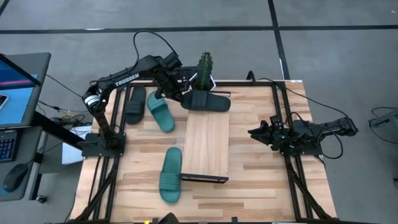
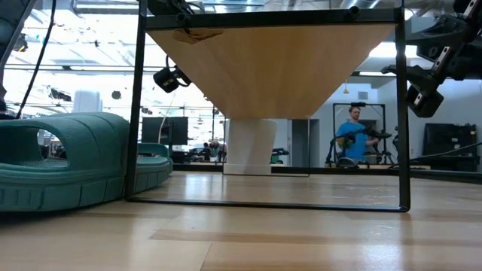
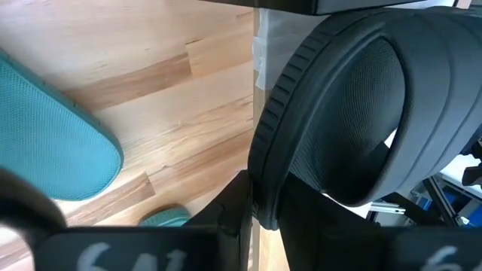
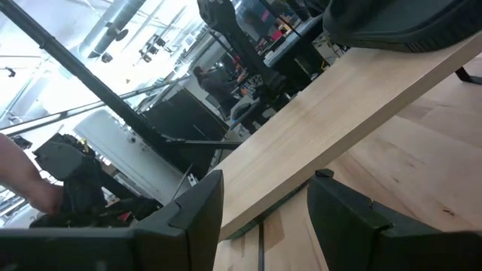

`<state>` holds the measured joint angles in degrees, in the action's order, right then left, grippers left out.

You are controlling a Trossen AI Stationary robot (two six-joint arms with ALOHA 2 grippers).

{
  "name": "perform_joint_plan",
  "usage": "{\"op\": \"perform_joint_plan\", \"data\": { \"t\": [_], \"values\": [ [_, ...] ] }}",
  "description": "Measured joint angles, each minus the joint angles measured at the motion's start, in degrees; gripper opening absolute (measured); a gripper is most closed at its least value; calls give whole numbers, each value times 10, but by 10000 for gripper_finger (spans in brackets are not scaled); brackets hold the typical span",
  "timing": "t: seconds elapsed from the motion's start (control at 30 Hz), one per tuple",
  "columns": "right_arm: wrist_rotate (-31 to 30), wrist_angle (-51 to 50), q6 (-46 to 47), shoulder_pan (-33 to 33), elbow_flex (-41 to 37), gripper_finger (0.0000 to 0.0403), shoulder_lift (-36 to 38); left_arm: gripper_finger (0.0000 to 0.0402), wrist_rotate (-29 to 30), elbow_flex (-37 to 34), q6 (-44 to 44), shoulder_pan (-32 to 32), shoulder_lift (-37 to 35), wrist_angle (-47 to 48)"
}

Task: Pick and place slides into the shelf
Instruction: Put the bottom black slipper on the shelf

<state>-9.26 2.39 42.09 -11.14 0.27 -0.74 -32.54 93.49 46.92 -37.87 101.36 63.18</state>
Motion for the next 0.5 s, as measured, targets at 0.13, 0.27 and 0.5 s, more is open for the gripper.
{"op": "perform_joint_plan", "data": {
  "t": [0.13,0.27,0.5],
  "values": [
    [0,0,0,0,0,178,0,43,3,0,-6,4,0,1],
    [0,0,0,0,0,178,0,44,3,0,-6,9,0,1],
    [2,0,0,0,0,178,0,44,12,0,-16,10,0,2]
  ]
}}
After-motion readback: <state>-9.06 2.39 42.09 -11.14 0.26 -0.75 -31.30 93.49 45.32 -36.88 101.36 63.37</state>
